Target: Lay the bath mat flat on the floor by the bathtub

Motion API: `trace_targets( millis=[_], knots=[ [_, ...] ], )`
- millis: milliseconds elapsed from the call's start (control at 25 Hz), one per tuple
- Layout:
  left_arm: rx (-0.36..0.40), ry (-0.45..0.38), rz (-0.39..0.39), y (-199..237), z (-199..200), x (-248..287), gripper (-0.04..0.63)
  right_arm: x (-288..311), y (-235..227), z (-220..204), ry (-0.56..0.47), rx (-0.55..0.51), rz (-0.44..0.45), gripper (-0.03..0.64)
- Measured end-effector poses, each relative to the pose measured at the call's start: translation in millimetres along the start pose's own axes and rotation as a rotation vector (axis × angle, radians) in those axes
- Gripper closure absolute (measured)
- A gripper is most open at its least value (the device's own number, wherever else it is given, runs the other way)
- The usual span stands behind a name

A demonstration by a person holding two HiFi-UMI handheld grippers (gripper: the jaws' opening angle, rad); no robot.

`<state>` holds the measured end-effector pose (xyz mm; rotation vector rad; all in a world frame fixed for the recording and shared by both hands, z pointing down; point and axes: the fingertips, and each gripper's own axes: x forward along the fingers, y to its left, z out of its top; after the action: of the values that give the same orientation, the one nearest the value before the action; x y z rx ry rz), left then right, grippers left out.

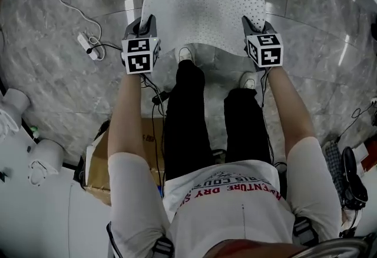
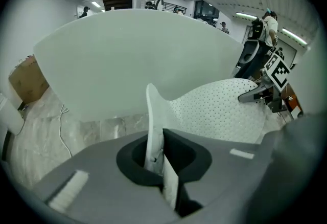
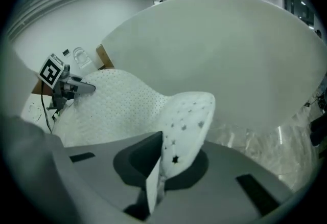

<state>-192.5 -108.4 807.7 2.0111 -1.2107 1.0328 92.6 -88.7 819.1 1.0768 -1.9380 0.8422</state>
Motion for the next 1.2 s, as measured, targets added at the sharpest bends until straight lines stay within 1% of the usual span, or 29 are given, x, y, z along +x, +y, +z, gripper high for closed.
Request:
trace_targets(
  millis=[200, 360, 480, 600, 720, 840, 960, 1040, 1120, 1200],
  knots=[
    [-0.041, 0.007, 0.037, 26, -26, 60, 0.575, 63, -23, -20, -0.002, 0.002, -0.001, 0.601],
    [-0.041, 0.011, 0.06, 43, -40, 105, 0.575, 104, -37, -35, -0.001, -0.023, -0.004, 0.601],
    [-0.007, 0.007, 0.07, 57, -45, 137, 0.575, 128, -52, -44, 0.004, -0.042, -0.008, 0.601],
    [0.035, 0.007, 0.08, 68, -50, 163, 0.574, 150, -71, -54, 0.014, -0.031, -0.025, 0.601],
    [0.055, -0.007, 0.093, 78, -57, 184, 0.572, 169, -89, -63, 0.023, -0.039, -0.046, 0.601],
    [0.059, -0.018, 0.127, 91, -62, 206, 0.574, 183, -107, -70, 0.035, -0.055, -0.073, 0.601],
    [0.04, -0.015, 0.159, 102, -71, 223, 0.574, 194, -121, -83, 0.056, -0.062, -0.098, 0.601],
    [0.013, -0.011, 0.18, 110, -78, 232, 0.574, 201, -126, -90, 0.065, -0.063, -0.11, 0.601],
    [-0.038, -0.017, 0.197, 118, -86, 238, 0.572, 210, -131, -98, 0.084, -0.054, -0.117, 0.601],
    [-0.105, -0.018, 0.191, 123, -97, 243, 0.573, 218, -135, -106, 0.097, -0.036, -0.13, 0.601]
  ],
)
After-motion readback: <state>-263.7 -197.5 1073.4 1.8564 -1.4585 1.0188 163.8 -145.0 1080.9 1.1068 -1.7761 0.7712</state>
